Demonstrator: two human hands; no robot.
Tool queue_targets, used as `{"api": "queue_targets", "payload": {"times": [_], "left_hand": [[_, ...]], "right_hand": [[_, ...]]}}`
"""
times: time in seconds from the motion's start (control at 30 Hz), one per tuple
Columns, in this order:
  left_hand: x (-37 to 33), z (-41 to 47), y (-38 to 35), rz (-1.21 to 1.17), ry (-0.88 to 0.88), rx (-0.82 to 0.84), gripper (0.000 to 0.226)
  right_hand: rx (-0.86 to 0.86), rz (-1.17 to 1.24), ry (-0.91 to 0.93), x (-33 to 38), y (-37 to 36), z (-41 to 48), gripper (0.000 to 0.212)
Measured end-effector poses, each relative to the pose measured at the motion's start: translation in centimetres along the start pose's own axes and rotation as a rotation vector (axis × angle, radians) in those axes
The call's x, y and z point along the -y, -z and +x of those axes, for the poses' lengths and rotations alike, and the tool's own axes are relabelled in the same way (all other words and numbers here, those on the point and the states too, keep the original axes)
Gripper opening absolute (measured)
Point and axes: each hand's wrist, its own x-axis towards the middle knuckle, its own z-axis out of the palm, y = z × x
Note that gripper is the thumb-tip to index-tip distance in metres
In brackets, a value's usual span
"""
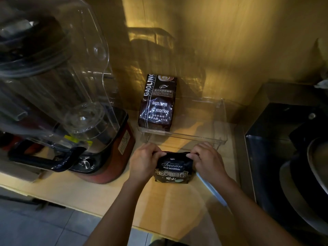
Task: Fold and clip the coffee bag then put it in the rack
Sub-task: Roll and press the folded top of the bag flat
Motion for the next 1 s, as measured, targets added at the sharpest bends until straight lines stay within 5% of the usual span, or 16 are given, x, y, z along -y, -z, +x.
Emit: {"api": "queue_targets", "payload": {"times": [0.2, 0.37, 0.67, 1.0], "left_hand": [[0.2, -0.2, 0.1, 0.006, 0.156, -0.076, 0.028], [0.5, 0.2, 0.5, -0.074, 0.119, 0.046, 0.008], [0.5, 0.0, 0.5, -0.009, 0.062, -0.078, 0.006], [0.5, -0.1, 0.4, -0.007, -0.086, -0.085, 0.005]], "right_hand": [[0.004, 0.044, -0.034, -0.2, -0.3, 0.6, 0.022], [0.037, 0.114, -0.057, -0.8, -0.3, 0.8, 0.026], [0.012, 0.125, -0.046, -1.1, -0.6, 1.0, 0.016], [0.076, -0.154, 0.267, 2.1, -1.3, 1.9, 0.006]]}}
